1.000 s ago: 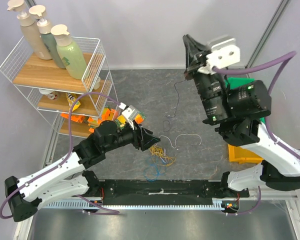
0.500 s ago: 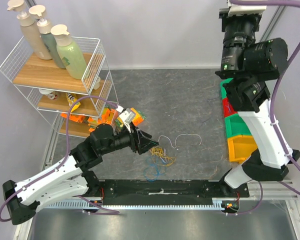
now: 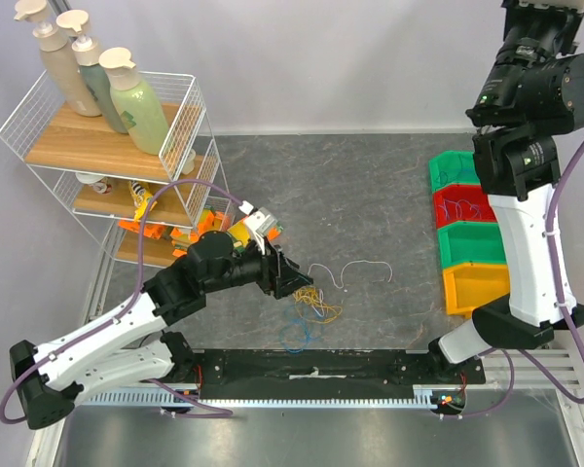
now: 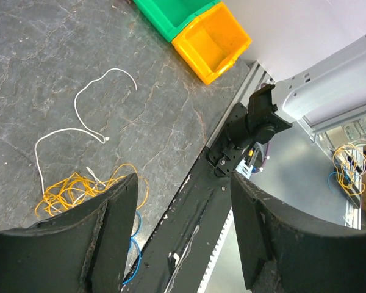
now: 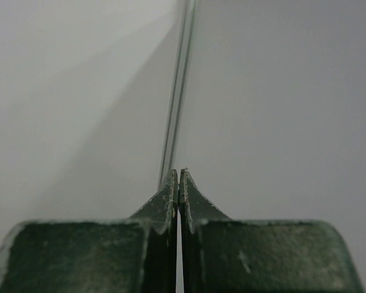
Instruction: Untangle the cables
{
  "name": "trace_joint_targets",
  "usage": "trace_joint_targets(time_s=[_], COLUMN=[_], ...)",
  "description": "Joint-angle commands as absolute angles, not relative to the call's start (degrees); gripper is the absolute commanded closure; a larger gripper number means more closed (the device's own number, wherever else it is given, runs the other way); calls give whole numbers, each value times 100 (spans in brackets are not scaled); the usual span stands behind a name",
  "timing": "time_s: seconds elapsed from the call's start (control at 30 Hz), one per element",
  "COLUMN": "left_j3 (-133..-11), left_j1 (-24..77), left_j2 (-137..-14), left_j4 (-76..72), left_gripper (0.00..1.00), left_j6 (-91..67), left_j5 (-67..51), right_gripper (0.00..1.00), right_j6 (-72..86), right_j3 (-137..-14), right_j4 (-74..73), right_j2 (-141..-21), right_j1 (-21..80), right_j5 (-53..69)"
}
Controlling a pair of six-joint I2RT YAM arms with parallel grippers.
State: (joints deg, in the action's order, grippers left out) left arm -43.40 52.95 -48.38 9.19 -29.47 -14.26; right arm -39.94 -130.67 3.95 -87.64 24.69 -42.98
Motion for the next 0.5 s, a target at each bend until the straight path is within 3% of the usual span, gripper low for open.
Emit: trace_joint_targets(time_s=[0.0, 0.47], left_j3=[-4675, -4781], left_j1=[5273, 5273], left_j2=[-4930, -5212], left_j4=[940, 932], left_gripper=[32, 32], left_j6=[-2751, -2716], left_j5=[-1714, -1749], right_gripper=[100, 100], right_j6=[-3657, -3005], right_j3=[-13175, -13632], right_j4=[343, 149], right_j2=[-8666, -8552], right_j1=[1988, 1503], right_j5=[-4184, -3814])
